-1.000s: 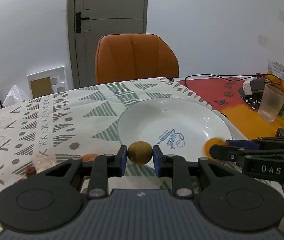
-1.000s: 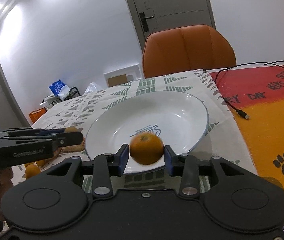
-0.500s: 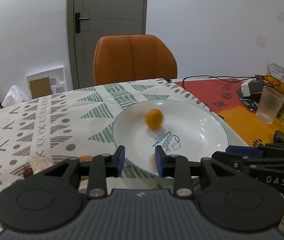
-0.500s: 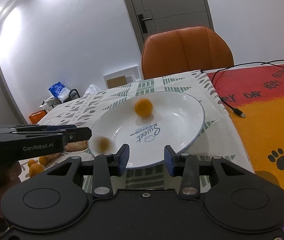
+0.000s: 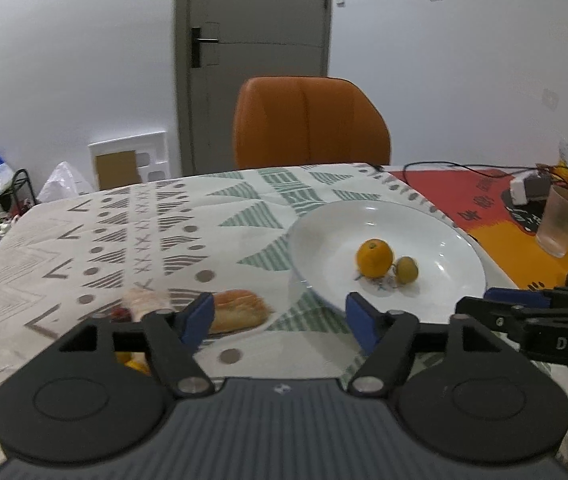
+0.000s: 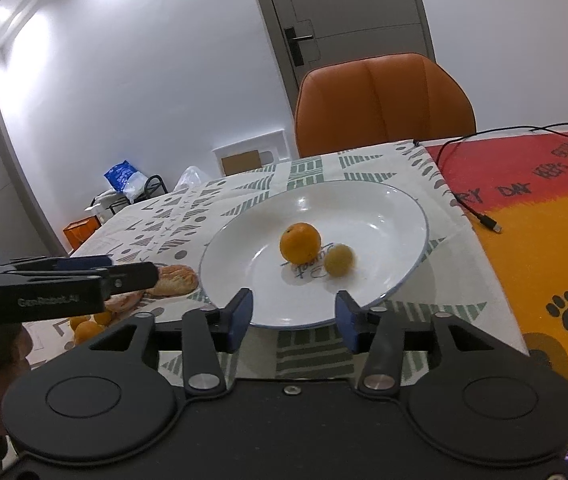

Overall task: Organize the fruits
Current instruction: 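Move both open tools back toward the fruit pile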

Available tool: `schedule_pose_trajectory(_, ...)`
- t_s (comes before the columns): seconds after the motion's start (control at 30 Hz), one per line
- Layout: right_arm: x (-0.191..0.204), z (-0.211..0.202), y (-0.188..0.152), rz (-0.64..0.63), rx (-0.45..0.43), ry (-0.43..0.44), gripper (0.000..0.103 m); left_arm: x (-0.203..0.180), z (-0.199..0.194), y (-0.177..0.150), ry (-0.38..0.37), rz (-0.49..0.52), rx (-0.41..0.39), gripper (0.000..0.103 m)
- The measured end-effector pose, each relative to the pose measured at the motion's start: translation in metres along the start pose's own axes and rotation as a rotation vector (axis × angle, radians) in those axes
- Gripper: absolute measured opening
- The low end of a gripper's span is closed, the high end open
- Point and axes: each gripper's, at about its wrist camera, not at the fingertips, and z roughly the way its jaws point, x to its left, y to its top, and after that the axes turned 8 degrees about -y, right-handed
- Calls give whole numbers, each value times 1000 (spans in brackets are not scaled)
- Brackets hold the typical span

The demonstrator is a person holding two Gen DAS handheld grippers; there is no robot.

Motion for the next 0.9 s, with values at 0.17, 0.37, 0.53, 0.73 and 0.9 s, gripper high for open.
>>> schedule_pose_trajectory(0.17,10,-7,1,-10,-33,-8,79,15,-14,-5,35,-30,-12,78)
schedule_pose_trajectory(0.37,20,-8,0,-16,-37,9,101,26,-28,-12,65,-40,-13,83)
schedule_pose_trajectory(0.53,32,-8,0,-39,-38,19,103,35,-35,-21,86,-65,-6,85)
schedule_pose_trajectory(0.73,43,-4,-4,-46,-12,15,103,42,-39,-32,91,-71,2,85)
schedule_pose_trajectory(0.9,55,-2,-6,-76,3,27,103,51,-42,-37,92,-90,2,85)
